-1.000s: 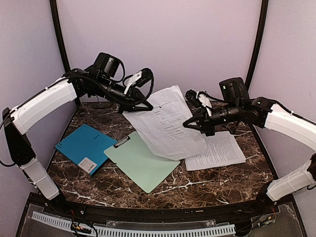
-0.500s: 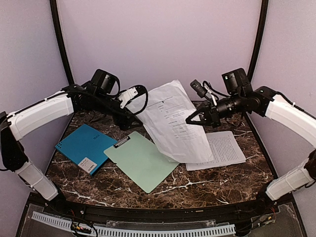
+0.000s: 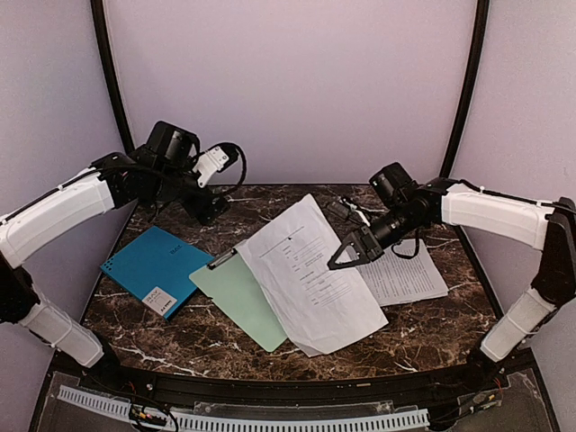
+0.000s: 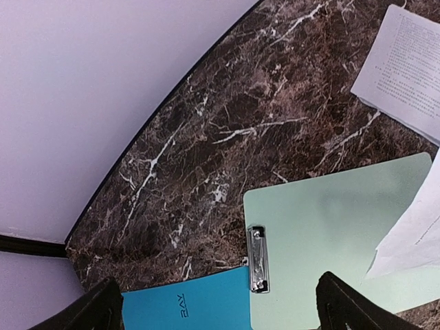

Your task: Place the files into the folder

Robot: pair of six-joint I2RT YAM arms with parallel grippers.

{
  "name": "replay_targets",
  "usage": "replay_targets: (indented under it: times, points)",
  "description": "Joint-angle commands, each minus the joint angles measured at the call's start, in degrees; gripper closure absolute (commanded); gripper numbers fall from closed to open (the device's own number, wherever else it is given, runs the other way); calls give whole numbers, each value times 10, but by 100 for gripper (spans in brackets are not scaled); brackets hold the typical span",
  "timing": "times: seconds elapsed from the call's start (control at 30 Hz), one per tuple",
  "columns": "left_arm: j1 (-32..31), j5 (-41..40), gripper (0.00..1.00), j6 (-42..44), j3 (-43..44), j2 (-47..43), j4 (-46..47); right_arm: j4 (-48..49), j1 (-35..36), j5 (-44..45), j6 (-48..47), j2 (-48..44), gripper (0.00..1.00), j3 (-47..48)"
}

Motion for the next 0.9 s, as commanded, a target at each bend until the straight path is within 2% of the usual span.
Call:
replay_targets:
  times: [0.0,0.13,0.33,0.73,0.87]
  points:
    - [12,0,1,-20,38,103,-122,35,-21,-12,17,63,100,-26]
    - [47,62,1,-32,60,167,-142,69,-31,-44,4,146,100,-42]
    - [95,67,6,-33,77,257,-129,44,-33,-1,-18,259,100,32]
    - [136,153,11,-2,109,352,-120,27,-33,30,-24,271,100,67]
    - [141,189,21,0,124,372,-131,22,-33,31,-28,280,100,74]
